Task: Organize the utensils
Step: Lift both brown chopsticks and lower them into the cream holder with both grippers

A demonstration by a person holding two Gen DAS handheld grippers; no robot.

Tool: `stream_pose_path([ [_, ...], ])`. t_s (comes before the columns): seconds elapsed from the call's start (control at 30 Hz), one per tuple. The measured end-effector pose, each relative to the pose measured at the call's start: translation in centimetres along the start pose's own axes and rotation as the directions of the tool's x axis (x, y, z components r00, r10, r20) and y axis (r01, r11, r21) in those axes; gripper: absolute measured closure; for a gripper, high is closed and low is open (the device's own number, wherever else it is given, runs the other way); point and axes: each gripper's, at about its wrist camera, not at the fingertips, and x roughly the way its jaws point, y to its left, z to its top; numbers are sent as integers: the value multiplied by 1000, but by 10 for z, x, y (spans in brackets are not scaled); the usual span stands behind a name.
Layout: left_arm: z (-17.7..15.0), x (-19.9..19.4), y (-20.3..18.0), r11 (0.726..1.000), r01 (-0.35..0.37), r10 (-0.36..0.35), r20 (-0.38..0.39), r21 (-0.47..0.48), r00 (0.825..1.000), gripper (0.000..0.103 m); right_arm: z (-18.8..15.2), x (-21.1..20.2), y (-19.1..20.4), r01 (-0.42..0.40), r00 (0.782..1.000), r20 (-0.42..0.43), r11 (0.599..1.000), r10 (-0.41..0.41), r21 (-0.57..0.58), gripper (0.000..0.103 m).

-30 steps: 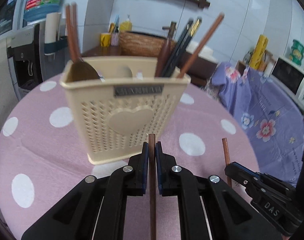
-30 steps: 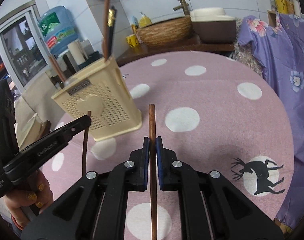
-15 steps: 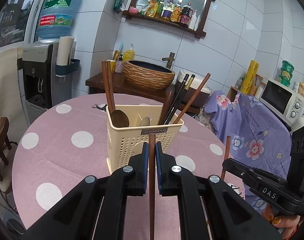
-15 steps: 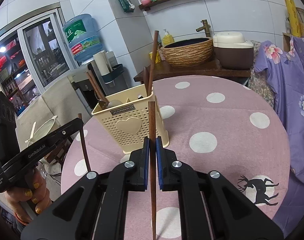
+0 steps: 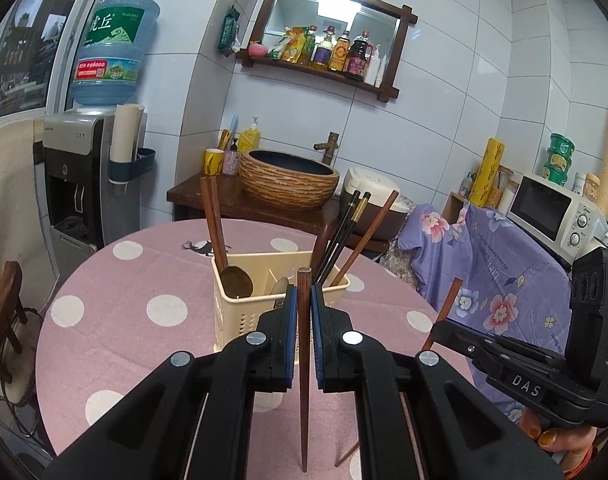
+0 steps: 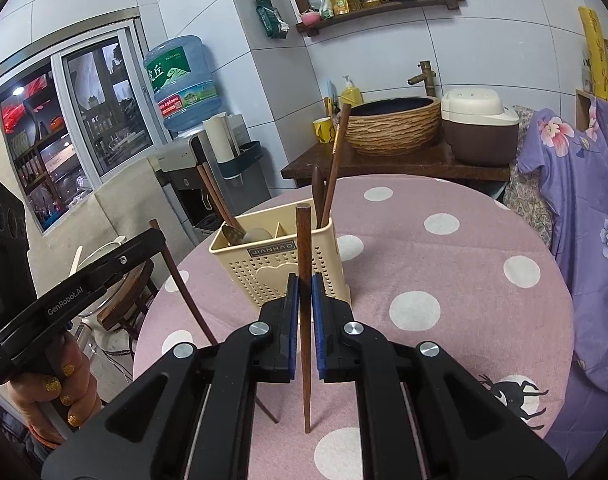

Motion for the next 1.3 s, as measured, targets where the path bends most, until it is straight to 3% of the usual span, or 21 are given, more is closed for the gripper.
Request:
stream_pose_path([
  [0.33,22,0,-6,1000,15,-16,21,16,1000,95,28,-3,10,9,1000,20,999,-8,-42,96],
  [0.53,69,-12,-7,1000,27,-28,78,12,997,95,75,-16,20,-1,996,91,998,6,-57,95],
  [0.67,113,-23,-12,999,-25,20,173,27,985,95,121,-29,35,4,980,199,997,11,-74,95],
  [0.77,140,-21,-13,995,-100,93,242,19,966,95,149,-32,46,32,960,281,995,-5,-93,96],
  [0.87,157,-6,-10,988,-151,145,264,2,953,95,165,-21,50,44,950,311,995,-15,-86,95],
  [1.03,148,29,-3,972,-234,224,265,4,938,95,155,23,47,99,954,291,992,-73,-75,95],
  [1.3,99,74,14,974,-226,225,128,-3,966,95,111,85,30,135,975,184,989,-122,-64,95],
])
